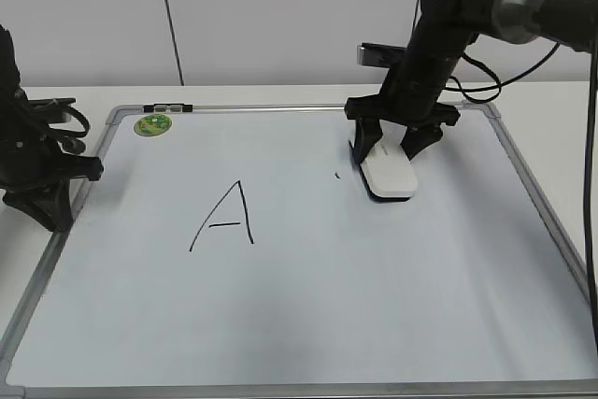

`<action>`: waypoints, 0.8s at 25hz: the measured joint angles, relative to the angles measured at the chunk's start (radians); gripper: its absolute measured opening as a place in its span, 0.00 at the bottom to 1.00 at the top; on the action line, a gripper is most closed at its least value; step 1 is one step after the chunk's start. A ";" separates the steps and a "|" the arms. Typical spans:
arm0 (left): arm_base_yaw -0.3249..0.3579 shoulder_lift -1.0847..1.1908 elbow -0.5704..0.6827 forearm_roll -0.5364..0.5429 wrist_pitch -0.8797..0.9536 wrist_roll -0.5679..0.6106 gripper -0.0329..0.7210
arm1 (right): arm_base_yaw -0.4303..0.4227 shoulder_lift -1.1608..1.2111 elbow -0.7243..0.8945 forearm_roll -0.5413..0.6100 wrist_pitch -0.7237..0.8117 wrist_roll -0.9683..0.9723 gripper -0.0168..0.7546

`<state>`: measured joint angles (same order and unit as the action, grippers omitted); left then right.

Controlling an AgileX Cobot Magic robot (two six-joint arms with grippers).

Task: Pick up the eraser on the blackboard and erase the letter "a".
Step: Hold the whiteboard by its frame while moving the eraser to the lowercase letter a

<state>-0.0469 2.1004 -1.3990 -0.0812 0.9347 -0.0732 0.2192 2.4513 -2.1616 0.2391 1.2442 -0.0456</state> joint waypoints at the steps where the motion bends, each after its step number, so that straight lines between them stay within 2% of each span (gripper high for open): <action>1: 0.000 0.000 0.000 0.000 0.000 0.000 0.12 | 0.002 0.000 0.000 0.005 0.000 0.000 0.71; 5: 0.000 0.000 0.000 0.000 0.000 0.000 0.12 | 0.020 0.002 -0.002 0.014 0.000 0.000 0.71; 15: 0.000 0.000 0.000 0.000 0.000 0.000 0.12 | 0.169 0.018 -0.012 0.015 -0.006 0.000 0.71; 20: 0.000 0.000 0.000 0.000 0.000 0.000 0.12 | 0.200 0.029 -0.021 0.032 -0.012 -0.002 0.71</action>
<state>-0.0469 2.1004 -1.3990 -0.0812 0.9347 -0.0732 0.4192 2.4806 -2.1823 0.2709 1.2325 -0.0477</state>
